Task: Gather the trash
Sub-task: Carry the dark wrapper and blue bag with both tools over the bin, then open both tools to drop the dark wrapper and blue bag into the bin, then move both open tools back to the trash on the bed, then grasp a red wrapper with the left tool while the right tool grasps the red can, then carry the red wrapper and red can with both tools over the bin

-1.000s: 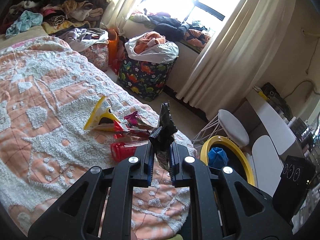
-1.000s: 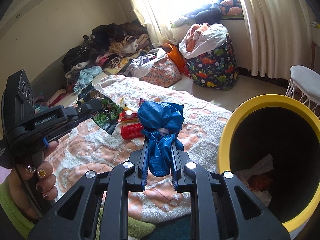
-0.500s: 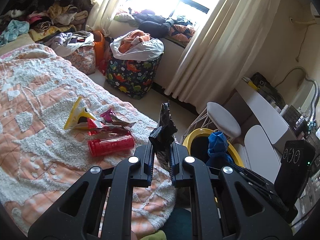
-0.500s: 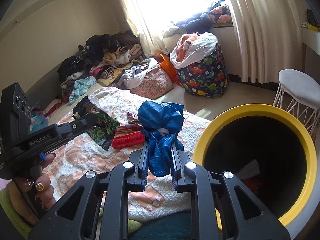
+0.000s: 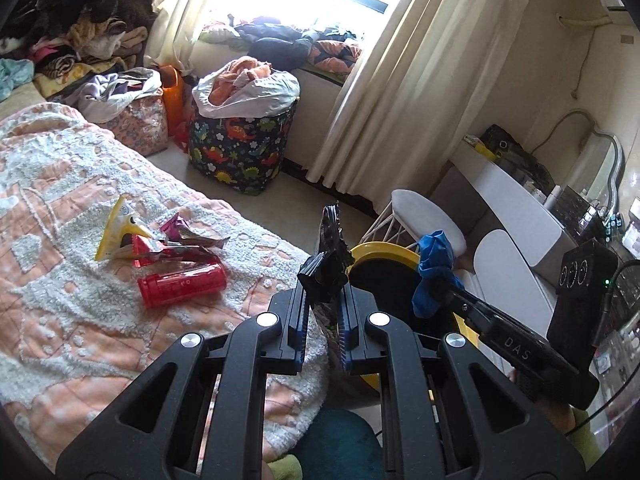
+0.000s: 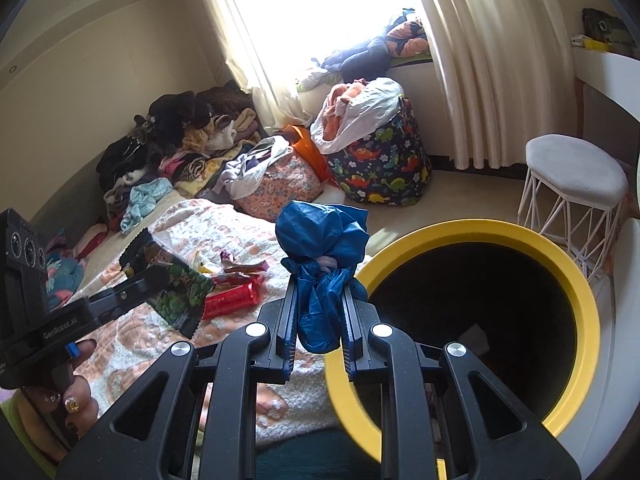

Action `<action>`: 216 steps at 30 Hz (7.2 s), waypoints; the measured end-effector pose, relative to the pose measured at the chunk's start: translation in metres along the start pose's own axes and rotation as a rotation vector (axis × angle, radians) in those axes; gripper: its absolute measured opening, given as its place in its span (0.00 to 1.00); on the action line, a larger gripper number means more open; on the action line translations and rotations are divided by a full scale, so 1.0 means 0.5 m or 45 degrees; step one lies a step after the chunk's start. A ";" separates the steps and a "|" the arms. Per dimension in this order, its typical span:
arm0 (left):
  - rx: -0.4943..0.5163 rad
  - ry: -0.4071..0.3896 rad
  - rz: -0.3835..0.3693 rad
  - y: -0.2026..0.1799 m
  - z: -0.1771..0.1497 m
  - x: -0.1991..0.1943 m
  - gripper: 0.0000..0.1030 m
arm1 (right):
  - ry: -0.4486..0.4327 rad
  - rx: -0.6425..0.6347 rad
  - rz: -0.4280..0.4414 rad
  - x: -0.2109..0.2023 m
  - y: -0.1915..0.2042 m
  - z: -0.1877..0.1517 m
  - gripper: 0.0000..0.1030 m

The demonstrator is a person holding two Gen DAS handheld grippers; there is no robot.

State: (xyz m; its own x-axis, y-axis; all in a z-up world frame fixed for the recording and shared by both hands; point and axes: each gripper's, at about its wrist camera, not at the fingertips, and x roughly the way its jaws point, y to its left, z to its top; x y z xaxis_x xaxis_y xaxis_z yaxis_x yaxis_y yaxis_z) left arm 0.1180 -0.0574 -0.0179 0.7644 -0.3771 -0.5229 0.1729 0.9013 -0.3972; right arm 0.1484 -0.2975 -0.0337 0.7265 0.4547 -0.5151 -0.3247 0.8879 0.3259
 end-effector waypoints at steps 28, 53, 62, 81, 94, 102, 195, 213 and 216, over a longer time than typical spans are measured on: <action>0.184 0.120 -0.119 -0.131 -0.046 0.075 0.08 | -0.051 0.178 -0.168 -0.029 -0.149 -0.006 0.17; 0.302 0.281 -0.188 -0.199 -0.101 0.191 0.08 | 0.017 0.304 -0.235 -0.012 -0.232 -0.034 0.19; 0.306 0.348 -0.193 -0.206 -0.114 0.244 0.08 | 0.036 0.352 -0.232 -0.005 -0.255 -0.041 0.20; 0.279 0.297 -0.099 -0.196 -0.108 0.259 0.65 | -0.004 0.373 -0.236 -0.011 -0.268 -0.035 0.61; 0.181 0.144 0.011 -0.131 -0.065 0.183 0.89 | -0.037 0.306 -0.232 -0.012 -0.226 -0.022 0.71; 0.118 0.070 0.061 -0.083 -0.036 0.139 0.89 | -0.042 0.233 -0.198 -0.005 -0.170 -0.014 0.72; -0.430 -0.069 0.087 0.317 0.012 -0.054 0.03 | 0.373 0.345 0.361 0.318 0.167 -0.061 0.33; -0.258 -0.048 0.040 0.196 0.023 -0.038 0.03 | 0.100 0.078 0.173 0.132 0.114 -0.015 0.31; -0.225 -0.035 0.026 0.172 0.021 -0.031 0.03 | 0.067 0.072 0.139 0.113 0.096 -0.009 0.31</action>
State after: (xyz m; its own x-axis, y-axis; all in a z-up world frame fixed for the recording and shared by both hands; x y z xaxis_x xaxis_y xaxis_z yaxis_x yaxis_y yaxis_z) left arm 0.1277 0.0280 -0.0360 0.7836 -0.3512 -0.5125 0.0474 0.8563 -0.5142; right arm 0.1711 -0.2288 -0.0505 0.6551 0.5531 -0.5147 -0.3647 0.8281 0.4257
